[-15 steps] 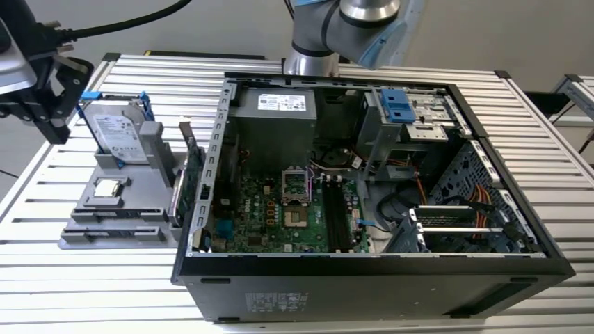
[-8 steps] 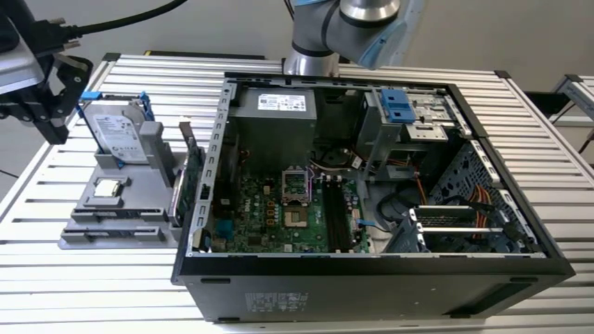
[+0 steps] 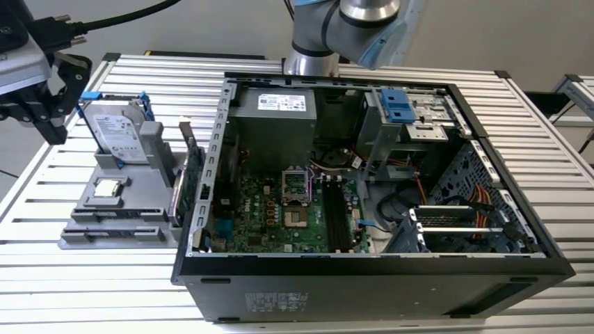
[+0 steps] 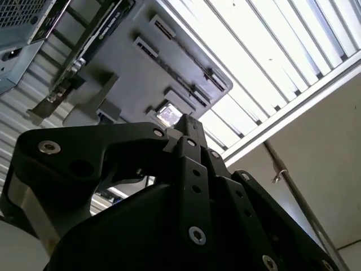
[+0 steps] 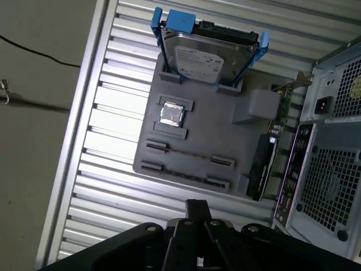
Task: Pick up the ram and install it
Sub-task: 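Pick up the ram and move it above insertion slot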
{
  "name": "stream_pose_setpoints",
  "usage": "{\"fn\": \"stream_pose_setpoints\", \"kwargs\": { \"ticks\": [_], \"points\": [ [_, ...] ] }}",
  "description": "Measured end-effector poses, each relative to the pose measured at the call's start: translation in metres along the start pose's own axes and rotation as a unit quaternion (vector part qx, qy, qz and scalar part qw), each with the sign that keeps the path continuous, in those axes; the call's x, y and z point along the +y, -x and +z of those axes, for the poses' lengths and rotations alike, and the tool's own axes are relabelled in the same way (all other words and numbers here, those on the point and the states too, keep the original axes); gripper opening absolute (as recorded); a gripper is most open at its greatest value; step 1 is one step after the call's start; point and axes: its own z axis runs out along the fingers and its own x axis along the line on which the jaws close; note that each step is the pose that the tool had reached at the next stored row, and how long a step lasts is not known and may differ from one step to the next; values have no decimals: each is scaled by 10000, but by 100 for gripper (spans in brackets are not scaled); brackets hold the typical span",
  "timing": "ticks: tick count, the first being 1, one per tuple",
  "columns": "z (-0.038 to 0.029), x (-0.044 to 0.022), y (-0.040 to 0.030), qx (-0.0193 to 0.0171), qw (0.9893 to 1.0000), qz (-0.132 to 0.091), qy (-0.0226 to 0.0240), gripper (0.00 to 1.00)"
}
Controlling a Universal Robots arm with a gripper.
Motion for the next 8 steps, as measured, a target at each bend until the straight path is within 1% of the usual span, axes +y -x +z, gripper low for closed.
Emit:
{"fn": "stream_pose_setpoints", "kwargs": {
  "ticks": [4, 8],
  "points": [
    [-1, 0, -1, 9, 9998, -178, -4, 0],
    [-1, 1, -2, 18, 9994, -355, -8, 0]
  ]
}}
